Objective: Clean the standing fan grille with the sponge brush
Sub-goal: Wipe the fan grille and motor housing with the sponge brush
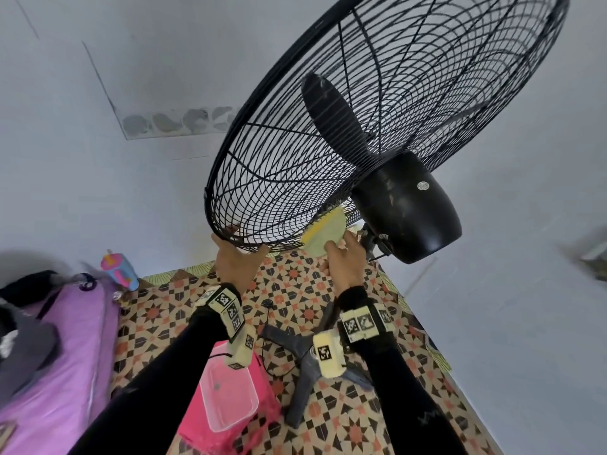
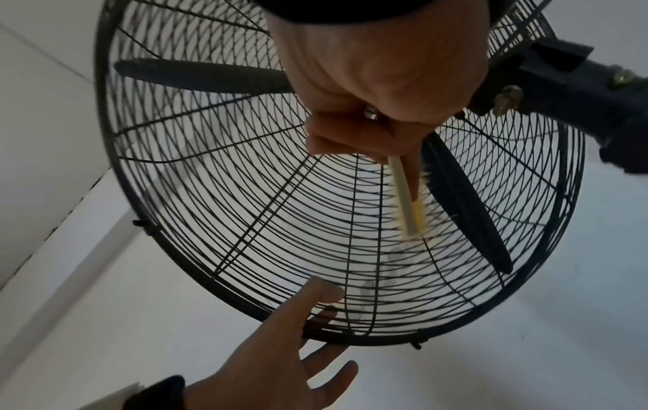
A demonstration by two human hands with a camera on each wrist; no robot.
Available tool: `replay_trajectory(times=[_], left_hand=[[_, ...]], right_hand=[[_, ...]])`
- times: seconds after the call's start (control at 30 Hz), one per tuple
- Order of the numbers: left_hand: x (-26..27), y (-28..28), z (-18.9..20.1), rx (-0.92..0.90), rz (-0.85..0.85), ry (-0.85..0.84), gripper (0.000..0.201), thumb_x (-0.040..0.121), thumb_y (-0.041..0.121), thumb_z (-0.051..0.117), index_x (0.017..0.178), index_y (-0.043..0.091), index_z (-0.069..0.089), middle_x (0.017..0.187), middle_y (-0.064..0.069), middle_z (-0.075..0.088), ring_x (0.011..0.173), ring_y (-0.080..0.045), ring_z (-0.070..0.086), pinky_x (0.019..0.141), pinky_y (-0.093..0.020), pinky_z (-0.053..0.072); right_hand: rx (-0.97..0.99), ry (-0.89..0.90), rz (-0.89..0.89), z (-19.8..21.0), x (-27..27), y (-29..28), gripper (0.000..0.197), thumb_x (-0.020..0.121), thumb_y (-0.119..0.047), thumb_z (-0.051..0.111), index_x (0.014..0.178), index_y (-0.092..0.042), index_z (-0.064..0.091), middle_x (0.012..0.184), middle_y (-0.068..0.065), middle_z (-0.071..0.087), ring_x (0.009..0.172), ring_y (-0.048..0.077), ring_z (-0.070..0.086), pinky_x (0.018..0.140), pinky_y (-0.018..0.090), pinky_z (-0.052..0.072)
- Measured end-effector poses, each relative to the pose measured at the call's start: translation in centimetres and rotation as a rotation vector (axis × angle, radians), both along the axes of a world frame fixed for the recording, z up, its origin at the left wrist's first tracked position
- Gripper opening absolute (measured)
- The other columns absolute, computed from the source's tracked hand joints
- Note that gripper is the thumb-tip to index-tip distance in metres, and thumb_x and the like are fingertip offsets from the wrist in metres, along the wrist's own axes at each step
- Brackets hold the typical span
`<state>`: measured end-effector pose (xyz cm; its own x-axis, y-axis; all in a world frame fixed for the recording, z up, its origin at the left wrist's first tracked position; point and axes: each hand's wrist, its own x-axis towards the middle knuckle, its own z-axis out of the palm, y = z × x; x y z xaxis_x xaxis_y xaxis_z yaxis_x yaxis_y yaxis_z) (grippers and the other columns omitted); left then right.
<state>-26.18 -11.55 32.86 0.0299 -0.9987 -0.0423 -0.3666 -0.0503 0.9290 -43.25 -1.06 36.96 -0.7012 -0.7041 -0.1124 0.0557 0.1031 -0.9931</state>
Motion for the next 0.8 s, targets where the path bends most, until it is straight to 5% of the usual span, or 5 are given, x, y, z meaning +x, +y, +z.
replay_trajectory(times=[0.1,0.3,0.47,0.63,0.8], left_hand=[[-0.2,0.3,0.3,-0.011,-0.001,0.003,0.102,0.085,0.034,0.084,0.154,0.008,0.015,0.134,-0.015,0.063,0.111,-0.034,0.063,0.086,-0.035,0.049],[0.2,0.1,0.2,-0.018,-0.03,0.008,0.097,0.085,0.032,0.084,0.151,0.008,0.017,0.128,-0.007,0.061,0.111,-0.03,0.06,0.089,-0.035,0.048],[0.0,-0.4,-0.1,-0.004,-0.021,0.001,0.1,0.083,0.033,0.085,0.152,0.005,0.018,0.112,-0.005,0.06,0.098,-0.028,0.06,0.083,-0.038,0.049],[0.2,-0.3,-0.7,-0.033,-0.026,-0.009,0.105,0.08,0.039,0.086,0.152,0.006,0.017,0.123,-0.008,0.067,0.104,-0.032,0.065,0.086,-0.039,0.053],[0.0,-0.4,-0.4,-0.026,-0.022,-0.009,0.098,0.081,0.037,0.086,0.148,0.008,0.021,0.12,-0.005,0.065,0.1,-0.029,0.064,0.079,-0.034,0.049]], right_hand=[[-0.034,-0.02,-0.056,-0.7,-0.9,0.2,0.034,0.096,-0.007,0.057,0.127,-0.021,0.062,0.088,0.008,0.074,0.044,0.01,0.059,0.046,0.028,0.049],[0.061,-0.078,-0.222,-0.1,-1.4,-2.7,0.05,0.097,-0.01,0.055,0.146,-0.016,0.05,0.053,0.003,0.066,0.044,0.011,0.06,0.046,0.026,0.049],[-0.015,0.08,-0.075,-0.3,0.9,0.4,0.038,0.097,-0.01,0.057,0.134,-0.018,0.06,0.1,0.008,0.073,0.045,0.011,0.062,0.042,0.022,0.048],[0.022,0.042,-0.203,-0.1,-1.6,-0.8,0.046,0.1,-0.006,0.054,0.145,-0.014,0.053,0.111,0.018,0.07,0.046,0.004,0.062,0.042,0.017,0.048],[0.024,0.12,-0.129,0.0,0.4,-0.7,0.048,0.1,-0.011,0.055,0.147,-0.021,0.051,0.093,0.0,0.07,0.05,0.015,0.065,0.054,0.034,0.059]])
